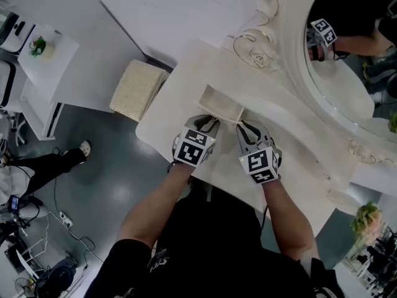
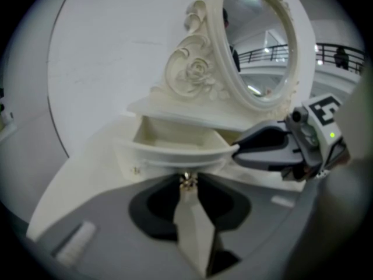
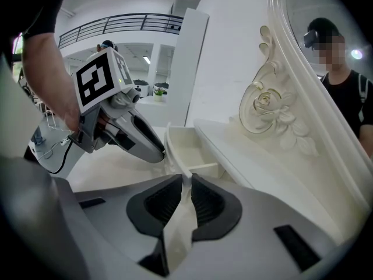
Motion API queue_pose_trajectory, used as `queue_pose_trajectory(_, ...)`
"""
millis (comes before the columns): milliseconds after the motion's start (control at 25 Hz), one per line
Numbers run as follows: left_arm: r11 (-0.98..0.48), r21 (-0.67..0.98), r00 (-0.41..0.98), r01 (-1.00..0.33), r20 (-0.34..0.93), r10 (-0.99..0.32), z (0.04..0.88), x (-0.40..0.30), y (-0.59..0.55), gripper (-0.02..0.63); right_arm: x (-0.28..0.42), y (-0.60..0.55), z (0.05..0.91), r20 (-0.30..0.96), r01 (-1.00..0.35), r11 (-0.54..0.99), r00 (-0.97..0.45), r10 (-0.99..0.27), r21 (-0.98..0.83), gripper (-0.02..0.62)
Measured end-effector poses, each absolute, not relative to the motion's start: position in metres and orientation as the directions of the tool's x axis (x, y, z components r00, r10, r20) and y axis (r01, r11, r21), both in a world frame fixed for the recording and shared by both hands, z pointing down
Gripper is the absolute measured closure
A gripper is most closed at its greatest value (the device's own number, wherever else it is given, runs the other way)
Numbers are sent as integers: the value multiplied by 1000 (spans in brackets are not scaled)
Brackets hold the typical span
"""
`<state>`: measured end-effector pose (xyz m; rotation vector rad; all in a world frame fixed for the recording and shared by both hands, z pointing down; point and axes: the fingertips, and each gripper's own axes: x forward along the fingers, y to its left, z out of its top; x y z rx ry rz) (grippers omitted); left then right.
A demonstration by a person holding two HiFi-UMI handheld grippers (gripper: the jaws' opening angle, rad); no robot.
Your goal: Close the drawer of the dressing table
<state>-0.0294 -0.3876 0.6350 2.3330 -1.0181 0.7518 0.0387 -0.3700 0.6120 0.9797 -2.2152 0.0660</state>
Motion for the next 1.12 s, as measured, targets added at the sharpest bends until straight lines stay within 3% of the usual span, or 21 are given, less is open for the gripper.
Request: queue_pose_trajectory(1120,-638,197,584,-745,654,-480,632,-15,-436,505,62,-355,591,571,-796,604,-479,-666,37,573)
